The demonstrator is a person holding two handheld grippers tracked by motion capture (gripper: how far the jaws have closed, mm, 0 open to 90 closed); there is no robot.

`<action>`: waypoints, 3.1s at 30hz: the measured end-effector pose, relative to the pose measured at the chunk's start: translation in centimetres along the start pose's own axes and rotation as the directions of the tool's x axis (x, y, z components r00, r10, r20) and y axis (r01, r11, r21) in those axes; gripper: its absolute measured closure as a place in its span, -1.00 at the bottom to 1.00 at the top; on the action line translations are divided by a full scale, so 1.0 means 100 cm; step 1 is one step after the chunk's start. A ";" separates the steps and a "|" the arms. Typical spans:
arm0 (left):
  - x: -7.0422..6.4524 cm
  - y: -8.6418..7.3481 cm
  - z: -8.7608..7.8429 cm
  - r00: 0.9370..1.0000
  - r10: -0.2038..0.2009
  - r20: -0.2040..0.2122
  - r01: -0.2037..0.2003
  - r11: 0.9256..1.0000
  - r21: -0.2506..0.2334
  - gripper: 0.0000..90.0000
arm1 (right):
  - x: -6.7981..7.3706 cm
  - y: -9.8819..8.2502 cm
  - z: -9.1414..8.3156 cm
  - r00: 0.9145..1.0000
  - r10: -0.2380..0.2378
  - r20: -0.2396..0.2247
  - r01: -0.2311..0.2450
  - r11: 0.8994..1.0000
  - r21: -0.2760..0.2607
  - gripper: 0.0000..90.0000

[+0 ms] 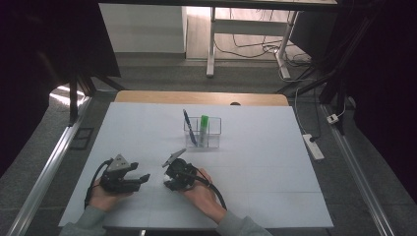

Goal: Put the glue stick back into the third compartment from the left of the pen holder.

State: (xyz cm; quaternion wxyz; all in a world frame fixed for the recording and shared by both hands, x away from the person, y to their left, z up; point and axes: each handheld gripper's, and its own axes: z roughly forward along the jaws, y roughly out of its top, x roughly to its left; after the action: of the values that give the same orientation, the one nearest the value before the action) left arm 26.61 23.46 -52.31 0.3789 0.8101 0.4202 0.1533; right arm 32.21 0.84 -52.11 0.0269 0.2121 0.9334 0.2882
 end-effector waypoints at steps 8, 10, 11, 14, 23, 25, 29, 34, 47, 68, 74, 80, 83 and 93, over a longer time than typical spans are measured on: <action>0.000 0.000 0.001 1.000 -0.002 -0.003 0.002 1.000 0.004 -0.25 | -0.011 -0.006 -0.013 0.999 0.044 -0.022 -0.045 0.998 -0.052 0.44; 0.000 0.000 0.001 1.000 -0.002 -0.002 0.002 1.000 0.005 -0.25 | -0.014 -0.007 -0.017 0.998 0.050 -0.031 -0.052 0.996 -0.071 0.44; 0.000 0.000 0.001 1.000 -0.002 -0.002 0.002 1.000 0.005 -0.25 | -0.016 -0.008 -0.020 0.998 0.054 -0.032 -0.056 0.995 -0.078 0.44; 0.000 0.000 0.001 1.000 -0.002 -0.003 0.002 1.000 0.006 -0.25 | -0.018 -0.009 -0.026 0.998 0.057 -0.034 -0.060 0.992 -0.111 0.44; 0.000 0.000 0.001 1.000 -0.001 -0.002 0.001 1.000 0.005 -0.25 | -0.022 -0.011 -0.040 0.997 0.063 -0.043 -0.070 0.982 -0.176 0.44; 0.000 0.000 0.001 1.000 -0.001 -0.002 0.001 1.000 0.004 -0.25 | -0.022 -0.012 -0.042 0.997 0.060 -0.043 -0.067 0.980 -0.186 0.44; 0.000 0.000 0.001 1.000 0.000 -0.003 0.000 1.000 0.003 -0.25 | -0.024 -0.013 -0.047 0.998 0.056 -0.036 -0.062 0.975 -0.212 0.44; 0.000 0.000 0.001 1.000 0.000 -0.001 0.000 1.000 0.002 -0.25 | -0.027 -0.013 -0.061 0.999 0.052 -0.017 -0.055 0.963 -0.262 0.44; -0.001 0.000 0.000 1.000 0.003 0.000 -0.003 1.000 -0.001 -0.25 | -0.045 -0.008 -0.113 0.996 0.069 0.057 -0.039 0.911 -0.410 0.44; -0.001 0.000 0.001 1.000 0.009 0.002 -0.009 1.000 0.006 -0.26 | -0.099 -0.007 -0.151 0.969 0.191 0.158 -0.077 0.838 -0.540 0.44; -0.001 0.000 0.001 1.000 0.008 0.004 -0.008 1.000 0.005 -0.26 | -0.117 -0.006 -0.153 0.957 0.233 0.171 -0.102 0.826 -0.555 0.44; -0.001 0.000 0.002 1.000 0.008 0.003 -0.008 1.000 0.007 -0.26 | -0.130 -0.001 -0.153 0.950 0.254 0.183 -0.106 0.810 -0.576 0.44; -0.001 0.000 0.001 1.000 0.006 0.004 -0.007 1.000 0.006 -0.26 | -0.138 0.001 -0.151 0.947 0.277 0.165 -0.130 0.797 -0.589 0.44; -0.001 0.000 0.002 1.000 0.008 0.004 -0.008 1.000 0.007 -0.26 | -0.154 0.011 -0.134 0.935 0.316 0.163 -0.155 0.775 -0.613 0.44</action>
State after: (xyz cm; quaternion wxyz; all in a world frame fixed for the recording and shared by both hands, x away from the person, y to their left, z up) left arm 26.68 23.33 -52.47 0.3764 0.8134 0.4167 0.1518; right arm 44.32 -11.75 -41.44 0.1753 0.3445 0.7510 0.5353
